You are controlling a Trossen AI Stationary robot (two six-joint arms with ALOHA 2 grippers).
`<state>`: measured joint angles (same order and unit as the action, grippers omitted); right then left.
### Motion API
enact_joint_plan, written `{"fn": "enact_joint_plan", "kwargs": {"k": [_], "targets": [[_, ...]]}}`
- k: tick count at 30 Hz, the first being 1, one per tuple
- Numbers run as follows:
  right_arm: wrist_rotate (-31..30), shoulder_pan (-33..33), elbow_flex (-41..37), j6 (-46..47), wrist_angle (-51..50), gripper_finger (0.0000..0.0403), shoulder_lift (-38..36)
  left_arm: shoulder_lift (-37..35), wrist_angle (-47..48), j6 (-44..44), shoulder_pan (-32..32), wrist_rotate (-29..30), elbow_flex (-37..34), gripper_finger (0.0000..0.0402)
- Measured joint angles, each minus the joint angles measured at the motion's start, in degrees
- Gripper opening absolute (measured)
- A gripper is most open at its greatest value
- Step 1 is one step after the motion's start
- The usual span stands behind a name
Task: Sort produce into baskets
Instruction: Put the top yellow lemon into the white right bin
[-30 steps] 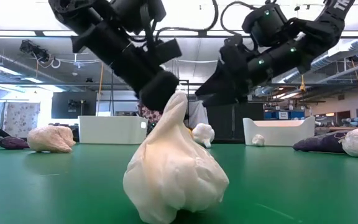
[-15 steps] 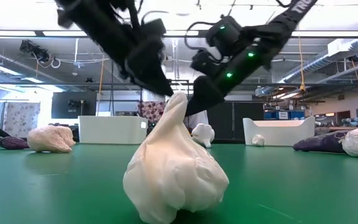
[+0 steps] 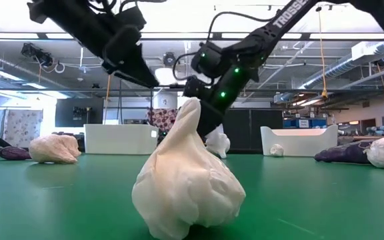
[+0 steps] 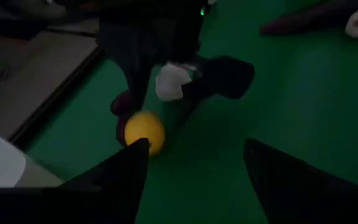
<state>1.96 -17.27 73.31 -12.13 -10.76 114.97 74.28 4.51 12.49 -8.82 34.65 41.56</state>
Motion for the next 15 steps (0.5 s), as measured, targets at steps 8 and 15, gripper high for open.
{"fn": "enact_joint_plan", "kwargs": {"k": [8,15], "targets": [[3.58,-0.53,0.82,1.59,-0.51,0.0315,1.11,0.50,0.60,-0.34,0.27,-0.03,-0.50,0.0269],[8.57,1.81,0.80,5.65,-4.55,0.0295,0.97,2.94,0.21,-1.88,2.91,-0.69,-1.89,0.0268]]}}
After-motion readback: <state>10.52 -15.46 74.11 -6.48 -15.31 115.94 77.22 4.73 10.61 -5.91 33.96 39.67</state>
